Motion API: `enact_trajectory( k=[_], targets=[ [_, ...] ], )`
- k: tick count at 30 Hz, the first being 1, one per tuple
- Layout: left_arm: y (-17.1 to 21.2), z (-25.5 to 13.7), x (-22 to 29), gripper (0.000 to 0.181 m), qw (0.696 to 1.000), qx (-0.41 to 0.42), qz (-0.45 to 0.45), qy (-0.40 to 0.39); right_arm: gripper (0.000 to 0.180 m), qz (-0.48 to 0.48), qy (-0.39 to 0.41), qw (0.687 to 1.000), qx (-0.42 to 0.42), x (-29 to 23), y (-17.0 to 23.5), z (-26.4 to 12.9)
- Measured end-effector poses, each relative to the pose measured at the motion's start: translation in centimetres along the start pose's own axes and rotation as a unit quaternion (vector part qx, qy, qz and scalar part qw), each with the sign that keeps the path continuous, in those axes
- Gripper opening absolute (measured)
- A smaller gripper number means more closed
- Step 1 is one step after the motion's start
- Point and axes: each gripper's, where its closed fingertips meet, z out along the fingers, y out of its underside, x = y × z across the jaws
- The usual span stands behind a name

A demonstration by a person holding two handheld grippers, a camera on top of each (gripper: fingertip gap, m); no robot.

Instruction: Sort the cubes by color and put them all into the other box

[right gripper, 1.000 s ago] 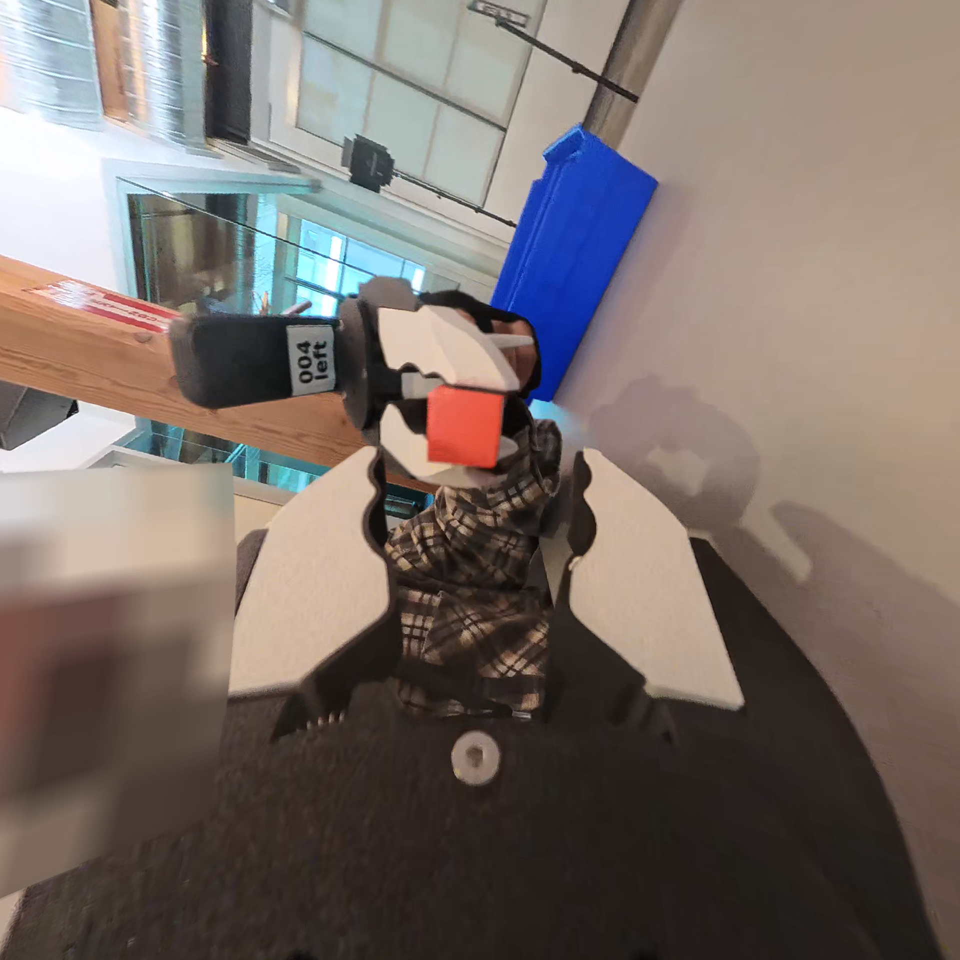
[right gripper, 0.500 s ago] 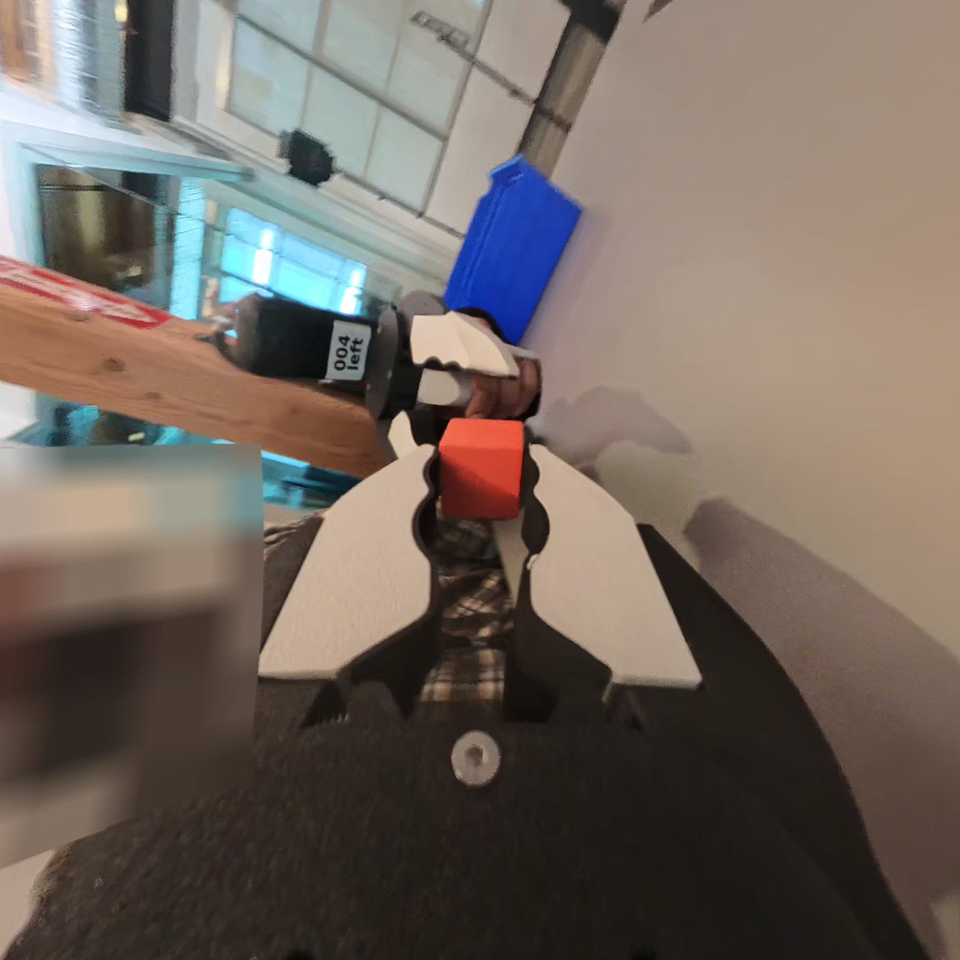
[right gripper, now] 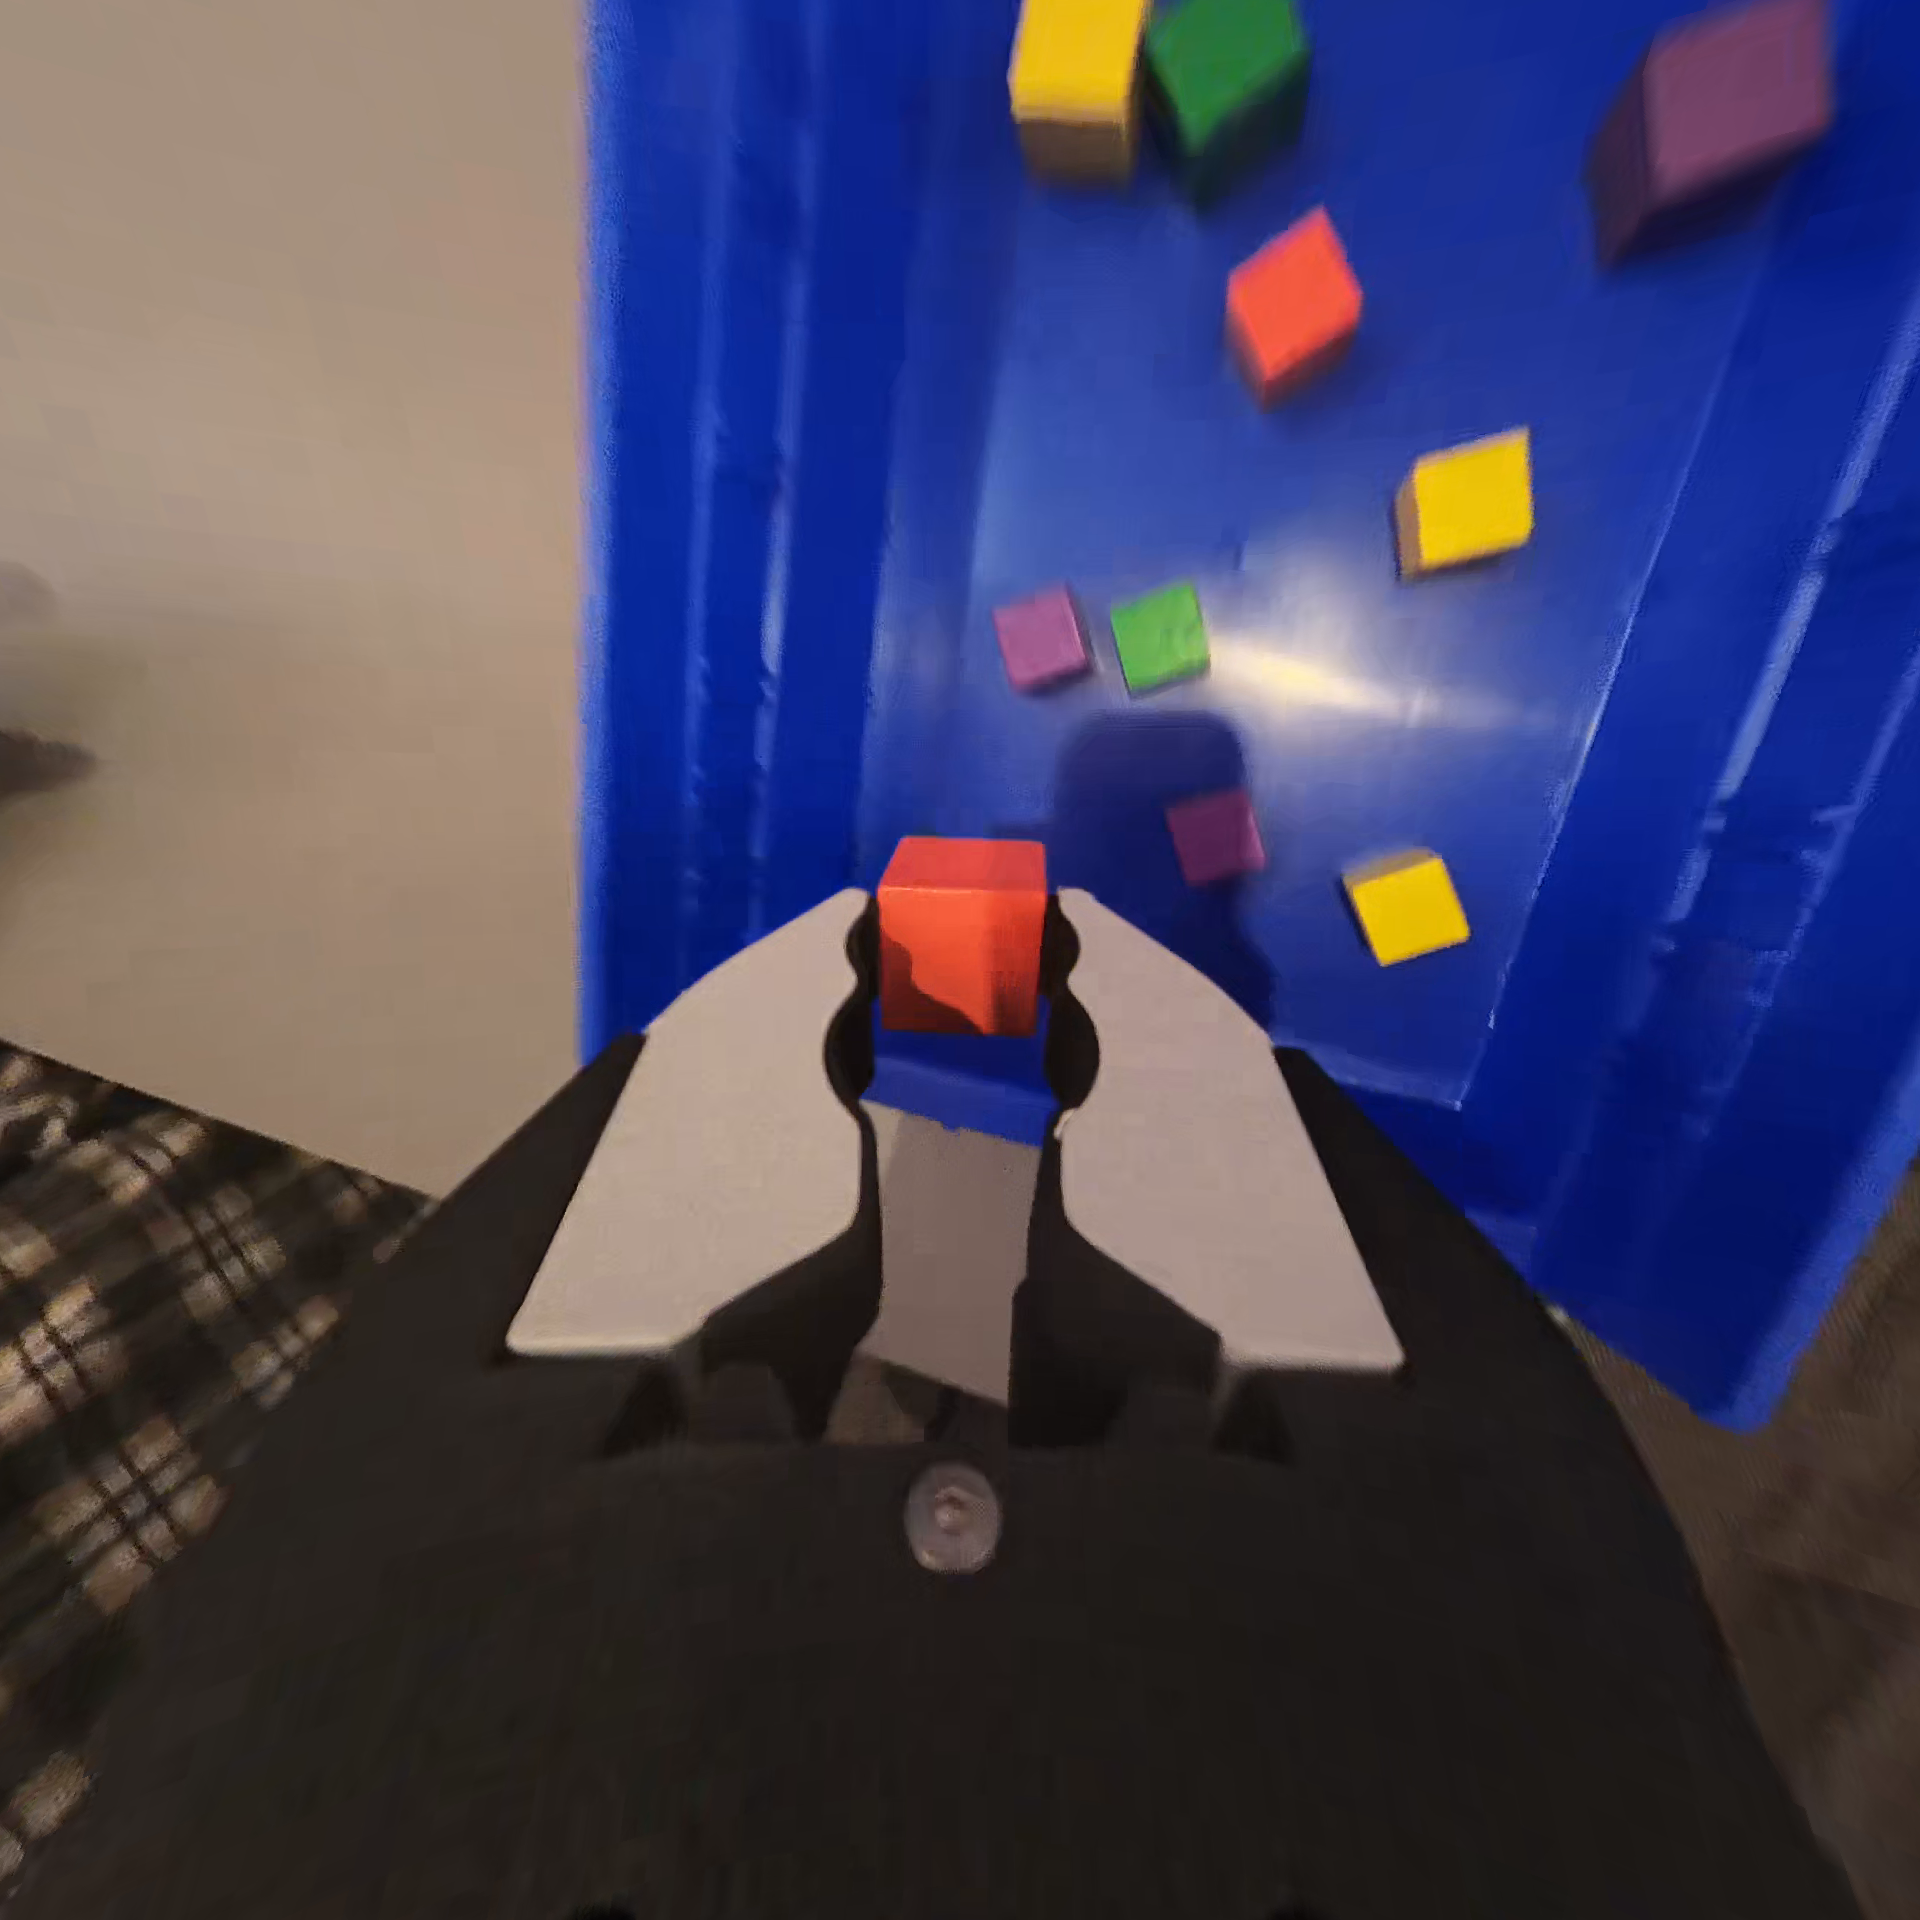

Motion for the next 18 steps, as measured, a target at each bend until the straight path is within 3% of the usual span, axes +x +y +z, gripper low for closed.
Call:
enact_trajectory(
  k=[6,13,15,18],
  targets=[
    [0.8,0.9,0.1,0.053,1.000,-0.012,-0.004,0.005,0.029,-0.003,-0.001,0.994,-0.105,0.5,3.2,4.2],
    [1.4,1.1,0.4,0.050,1.000,-0.026,0.009,0.007,0.029,-0.001,0.049,0.991,-0.122,2.2,3.1,6.0],
    [1.3,1.0,0.2,0.050,1.000,-0.024,0.008,0.005,0.051,0.003,0.079,0.991,-0.104,3.0,2.4,5.4],
    [1.0,0.7,0.1,0.050,1.000,-0.018,0.006,0.002,0.064,0.000,0.074,0.996,-0.056,2.0,0.7,2.8]
  ],
)
